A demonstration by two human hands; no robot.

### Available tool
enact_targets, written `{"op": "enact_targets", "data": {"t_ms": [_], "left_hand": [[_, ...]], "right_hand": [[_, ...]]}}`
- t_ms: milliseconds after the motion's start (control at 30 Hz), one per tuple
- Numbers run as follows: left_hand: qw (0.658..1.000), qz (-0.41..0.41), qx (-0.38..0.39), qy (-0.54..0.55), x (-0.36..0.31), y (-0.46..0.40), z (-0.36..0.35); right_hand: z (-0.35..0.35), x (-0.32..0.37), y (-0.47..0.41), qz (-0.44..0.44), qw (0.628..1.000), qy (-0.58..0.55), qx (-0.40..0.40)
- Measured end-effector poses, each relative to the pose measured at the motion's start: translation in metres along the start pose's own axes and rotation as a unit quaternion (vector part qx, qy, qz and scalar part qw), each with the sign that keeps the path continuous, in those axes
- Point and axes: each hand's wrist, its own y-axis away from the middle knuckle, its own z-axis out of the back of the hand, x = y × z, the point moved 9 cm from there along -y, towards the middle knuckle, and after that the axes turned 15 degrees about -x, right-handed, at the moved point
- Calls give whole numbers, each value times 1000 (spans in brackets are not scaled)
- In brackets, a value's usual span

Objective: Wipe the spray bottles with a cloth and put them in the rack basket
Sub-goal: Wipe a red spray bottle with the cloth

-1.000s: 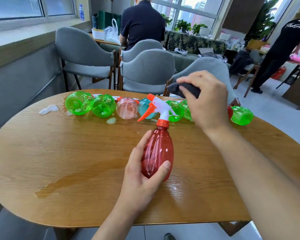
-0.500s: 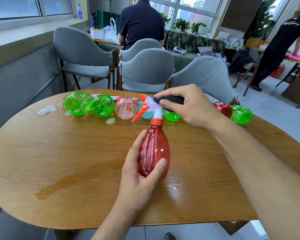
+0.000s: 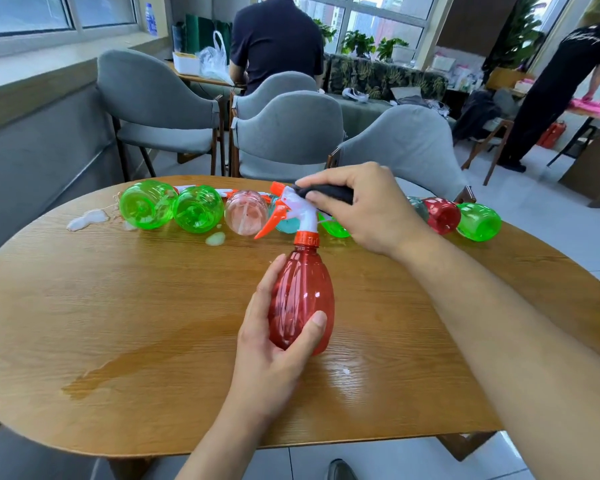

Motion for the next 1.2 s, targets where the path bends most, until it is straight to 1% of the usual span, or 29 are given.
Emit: {"op": "enact_targets", "data": {"t_ms": [100,200,233,267,333,367,433,467,500,533,633,667,700,767,800,833,900,933,967,1067,1100,1133,1200], "left_hand": [[1000,8,-12,11,0,-1,3],[1000,15,-6,15,1,0,1],[1000,14,-3,14,1,-1,0],[1000,13,-2,12,0,-1,-1],[1000,14,-1,12,0,-1,-1],[1000,13,0,12,-1,-1,-1],[1000,10,3,13,-2,1,-2],[1000,9,5,13,-2,1,-2],[1000,10,6,14,-2,1,-2],[1000,13,5,16,-1,1,-2],[1000,15,5,17,-1,0,-2],[1000,15,9,16,0,1,-3],[1000,15,14,15,0,1,-4],[1000,12,13,8,1,1,-5],[1000,9,11,5,1,0,-5],[1000,8,10,4,1,0,-5],[1000,8,12,7,1,0,-5],[1000,11,12,9,1,1,-5],[1000,14,10,13,1,1,-4],[1000,20,-3,19,1,-1,0],[1000,19,-3,18,0,-1,0],[1000,19,1,17,-1,-1,-1],[1000,19,5,17,-4,-1,-3]], "right_hand": [[3,-10,10,-16,999,24,21],[15,-23,17,-23,996,71,47],[21,-25,18,-18,996,86,33],[30,-22,20,0,995,102,-3],[43,-4,28,69,987,112,-95],[42,9,37,111,982,106,-114],[23,27,57,193,973,94,-87],[13,28,64,214,969,101,-69],[10,25,65,215,968,113,-66],[13,20,63,200,968,128,-83],[36,11,50,142,964,142,-174],[36,14,49,148,965,135,-171],[27,20,51,172,968,122,-138],[3,31,58,227,968,95,-45],[-1,31,59,234,967,93,-25],[1,27,55,223,969,99,-35],[16,17,43,174,972,121,-105],[20,14,41,156,971,128,-128],[19,15,43,155,972,124,-125],[-1,28,62,211,975,72,-24],[-3,29,66,217,974,64,-7],[0,26,66,209,976,67,-11],[10,16,61,166,980,89,-58]]}}
